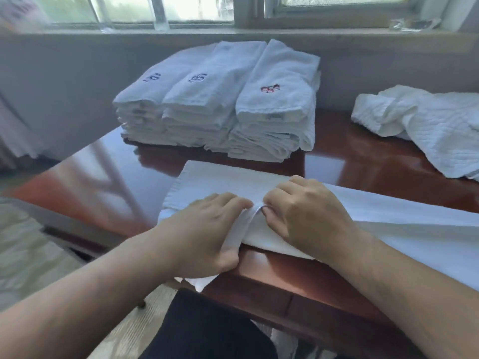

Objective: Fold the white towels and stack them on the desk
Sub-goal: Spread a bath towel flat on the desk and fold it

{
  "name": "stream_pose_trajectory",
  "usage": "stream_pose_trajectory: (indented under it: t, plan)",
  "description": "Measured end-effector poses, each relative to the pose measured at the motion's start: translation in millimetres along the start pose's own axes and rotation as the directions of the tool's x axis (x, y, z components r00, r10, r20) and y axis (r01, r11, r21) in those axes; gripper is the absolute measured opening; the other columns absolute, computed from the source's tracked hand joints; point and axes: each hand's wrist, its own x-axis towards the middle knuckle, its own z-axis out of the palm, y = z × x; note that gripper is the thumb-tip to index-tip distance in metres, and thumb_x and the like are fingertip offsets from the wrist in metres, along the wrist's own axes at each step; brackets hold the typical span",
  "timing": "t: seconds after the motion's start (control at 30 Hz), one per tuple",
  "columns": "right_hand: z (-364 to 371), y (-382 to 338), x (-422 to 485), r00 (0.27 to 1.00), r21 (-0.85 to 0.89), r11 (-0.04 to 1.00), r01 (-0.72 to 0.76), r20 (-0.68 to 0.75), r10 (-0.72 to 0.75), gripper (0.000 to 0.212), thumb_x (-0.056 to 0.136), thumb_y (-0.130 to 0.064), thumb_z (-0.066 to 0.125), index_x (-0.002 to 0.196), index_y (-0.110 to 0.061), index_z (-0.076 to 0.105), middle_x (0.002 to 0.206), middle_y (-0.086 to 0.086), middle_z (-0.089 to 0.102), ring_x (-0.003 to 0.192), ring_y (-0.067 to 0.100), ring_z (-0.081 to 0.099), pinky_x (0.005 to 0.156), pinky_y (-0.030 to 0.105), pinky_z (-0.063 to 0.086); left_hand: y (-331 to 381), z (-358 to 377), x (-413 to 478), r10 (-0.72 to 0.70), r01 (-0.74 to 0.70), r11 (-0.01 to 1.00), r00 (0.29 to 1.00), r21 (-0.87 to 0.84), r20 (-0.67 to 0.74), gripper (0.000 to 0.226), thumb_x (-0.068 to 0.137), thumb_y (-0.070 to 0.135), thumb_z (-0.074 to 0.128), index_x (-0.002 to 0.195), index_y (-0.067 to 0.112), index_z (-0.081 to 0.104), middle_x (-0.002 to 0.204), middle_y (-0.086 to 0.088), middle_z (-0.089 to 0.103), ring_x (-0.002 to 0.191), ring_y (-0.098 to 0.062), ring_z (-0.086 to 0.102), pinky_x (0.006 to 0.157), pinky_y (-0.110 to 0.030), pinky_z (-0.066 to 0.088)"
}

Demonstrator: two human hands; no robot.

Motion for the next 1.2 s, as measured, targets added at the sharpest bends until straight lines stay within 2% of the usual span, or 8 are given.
stream_pose_trajectory:
  t: [0.07,0.23,0.37,0.5,0.73,0.93,1.1,1.2]
  plan:
    - [1.3,2.1,2.3,0.999,-0.027,0.998,-0.048,0.001,0.048,0.033,0.094,-0.031,0.047,0.079,-0.011,0.069,0.073,0.004,0.064,0.071,0.029,0.059,0.060,0.042,0.050,-0.6,1.8,-6.5,-0.025,0.026,0.999,1.000,0.045,-0.014,0.074,0.080,0.056,0.058,0.144,0.028,0.034,0.141,0.010,0.042,0.126,-0.015,0.042,0.107,-0.035,0.038]
    - [7.3,7.5,10.8,0.971,-0.070,0.970,-0.231,0.049,0.234,0.033,0.099,-0.034,0.047,0.084,-0.014,0.069,0.078,0.002,0.063,0.077,0.028,0.057,0.067,0.040,0.047,-13.2,6.4,-19.7,-0.065,0.070,0.995,0.995,0.072,-0.072,0.087,0.075,0.076,0.057,0.149,0.035,0.036,0.148,0.014,0.034,0.138,-0.012,0.028,0.113,-0.029,0.025]
    - [15.3,10.3,16.5,0.933,-0.110,0.941,-0.320,0.139,0.333,0.032,0.103,-0.038,0.044,0.096,-0.019,0.068,0.092,-0.002,0.062,0.089,0.023,0.055,0.078,0.039,0.044,-25.6,2.9,-29.2,-0.034,0.036,0.999,0.993,0.013,-0.113,0.059,0.080,0.068,0.063,0.133,0.046,0.049,0.132,0.020,0.035,0.129,-0.008,0.031,0.113,-0.029,0.027]
    - [16.2,8.7,15.1,0.970,0.014,0.975,-0.220,0.107,0.217,0.019,0.095,-0.034,0.063,0.104,-0.019,0.071,0.095,0.000,0.064,0.089,0.026,0.057,0.079,0.042,0.045,-43.4,-5.7,-40.0,-0.027,0.024,0.968,1.000,-0.249,-0.010,0.047,0.077,0.060,0.077,0.119,0.046,0.060,0.120,0.024,0.045,0.121,0.000,0.043,0.102,-0.013,0.032]
    - [21.8,6.4,16.6,0.996,0.138,0.990,0.018,0.081,-0.029,0.018,0.085,-0.034,0.080,0.097,-0.022,0.075,0.092,-0.004,0.067,0.082,0.023,0.059,0.073,0.040,0.049,-56.9,-7.1,-42.2,-0.029,0.050,0.960,0.997,-0.275,0.077,0.045,0.078,0.042,0.084,0.120,0.044,0.067,0.124,0.027,0.044,0.122,0.005,0.043,0.102,-0.009,0.030]
    - [26.2,7.2,18.6,0.997,0.249,0.968,0.026,0.058,-0.042,0.012,0.089,-0.030,0.077,0.091,-0.018,0.079,0.085,-0.003,0.071,0.079,0.023,0.066,0.075,0.035,0.052,-55.1,-6.0,-43.1,0.004,0.011,0.959,0.999,-0.282,0.054,0.005,0.088,0.039,0.076,0.091,0.037,0.074,0.119,0.022,0.050,0.114,0.000,0.048,0.097,-0.016,0.037]
    - [25.2,10.2,17.0,0.999,0.243,0.969,0.034,-0.004,-0.034,0.007,0.088,-0.028,0.079,0.088,-0.021,0.081,0.085,-0.009,0.072,0.080,0.019,0.062,0.069,0.041,0.053,-55.4,-4.1,-32.4,-0.008,-0.040,0.926,0.992,-0.375,-0.125,0.016,0.096,0.021,0.067,0.086,0.031,0.060,0.102,0.015,0.062,0.108,-0.011,0.051,0.092,-0.024,0.041]
    - [26.6,11.8,16.7,0.999,0.265,0.964,-0.010,-0.032,0.019,0.006,0.087,-0.027,0.079,0.089,-0.022,0.082,0.085,-0.009,0.074,0.078,0.020,0.064,0.068,0.041,0.054,-63.4,-3.6,-25.6,-0.052,-0.006,0.895,0.992,-0.446,-0.118,0.008,0.100,0.033,0.060,0.095,0.026,0.063,0.098,0.015,0.063,0.100,-0.006,0.055,0.086,-0.024,0.041]
